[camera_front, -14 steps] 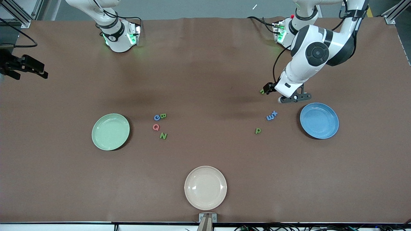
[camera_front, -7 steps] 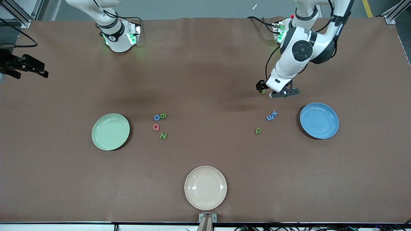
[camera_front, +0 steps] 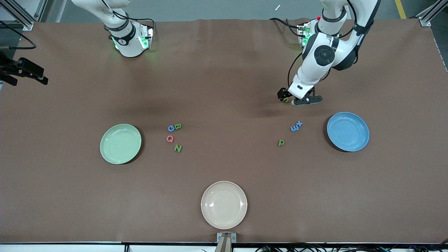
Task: Sort upper and lower case letters into plates
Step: 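Lower the left gripper onto the green u while the right gripper reaches out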
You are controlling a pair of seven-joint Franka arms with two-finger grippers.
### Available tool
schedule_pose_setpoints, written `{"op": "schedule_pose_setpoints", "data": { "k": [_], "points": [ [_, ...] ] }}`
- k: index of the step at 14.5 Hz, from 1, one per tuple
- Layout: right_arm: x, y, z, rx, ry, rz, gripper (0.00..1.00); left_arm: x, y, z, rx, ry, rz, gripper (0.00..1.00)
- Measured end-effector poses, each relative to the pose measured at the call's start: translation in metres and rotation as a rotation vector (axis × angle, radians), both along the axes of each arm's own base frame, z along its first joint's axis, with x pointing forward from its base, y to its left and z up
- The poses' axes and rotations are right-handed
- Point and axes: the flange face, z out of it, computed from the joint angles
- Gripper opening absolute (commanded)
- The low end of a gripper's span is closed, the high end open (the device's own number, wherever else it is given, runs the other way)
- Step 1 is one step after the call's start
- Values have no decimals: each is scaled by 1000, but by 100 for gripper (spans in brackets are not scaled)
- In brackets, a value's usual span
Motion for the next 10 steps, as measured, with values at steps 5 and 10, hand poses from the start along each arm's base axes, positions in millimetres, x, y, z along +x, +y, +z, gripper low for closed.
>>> {"op": "schedule_pose_setpoints", "data": {
  "k": [5, 10],
  "points": [
    [10, 0, -10, -2, 5, 0, 100, -7, -8, -27, -26, 29, 5, 87],
    [28, -2, -28, -10, -9, -2, 100, -10, -10, -33, -16, 35, -30, 86]
  ]
}}
